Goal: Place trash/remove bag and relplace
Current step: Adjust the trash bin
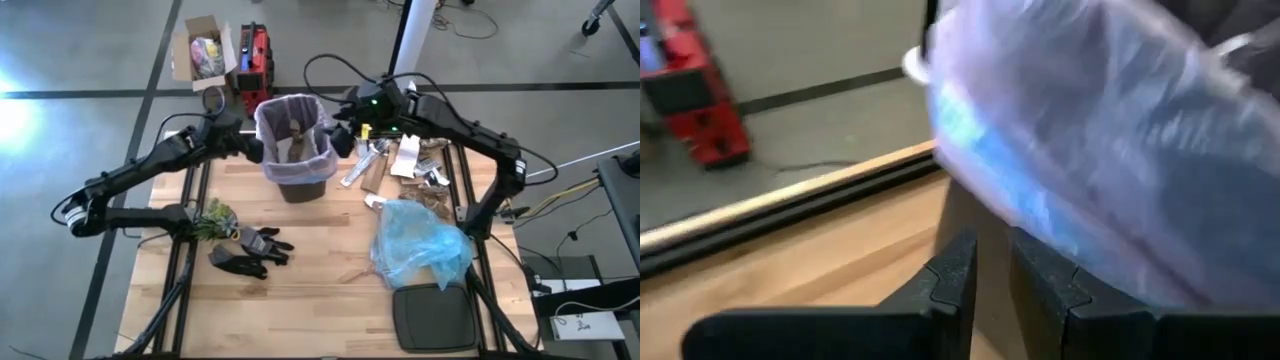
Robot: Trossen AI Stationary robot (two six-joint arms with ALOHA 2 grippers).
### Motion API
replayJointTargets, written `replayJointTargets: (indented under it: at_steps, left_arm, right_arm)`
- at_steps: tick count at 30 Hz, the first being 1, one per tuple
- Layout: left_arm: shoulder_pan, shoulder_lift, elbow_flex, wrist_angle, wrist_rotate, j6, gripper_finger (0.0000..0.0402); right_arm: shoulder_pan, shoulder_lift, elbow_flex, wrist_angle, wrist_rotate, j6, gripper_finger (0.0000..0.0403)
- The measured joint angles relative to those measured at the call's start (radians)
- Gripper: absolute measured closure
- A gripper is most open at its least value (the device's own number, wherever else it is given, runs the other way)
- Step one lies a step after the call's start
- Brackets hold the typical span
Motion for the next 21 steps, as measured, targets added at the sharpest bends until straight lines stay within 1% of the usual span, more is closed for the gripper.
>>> replayJointTargets:
  at_steps: [6, 9, 11, 14, 21]
  left_arm:
    - [0.002, 0.13, 0.0, 0.185, 0.118, 0.021, 0.0359]
    - [0.002, 0.187, 0.0, 0.248, 0.186, 0.016, 0.0359]
    - [0.002, 0.204, 0.0, 0.275, 0.242, 0.003, 0.0359]
    - [0.001, 0.196, 0.0, 0.285, 0.297, 0.002, 0.0359]
    - [0.024, 0.09, 0.0, 0.267, 0.302, 0.016, 0.0359]
  right_arm:
    - [0.004, -0.065, -0.051, -0.061, 0.05, -0.008, 0.0181]
    - [0.005, -0.1, -0.094, -0.069, 0.061, 0.011, 0.0184]
    - [0.005, -0.123, -0.134, -0.076, 0.069, 0.026, 0.0185]
    - [0.005, -0.157, -0.195, -0.078, 0.081, 0.032, 0.0181]
    - [-0.019, -0.245, -0.324, -0.099, 0.157, 0.073, 0.017]
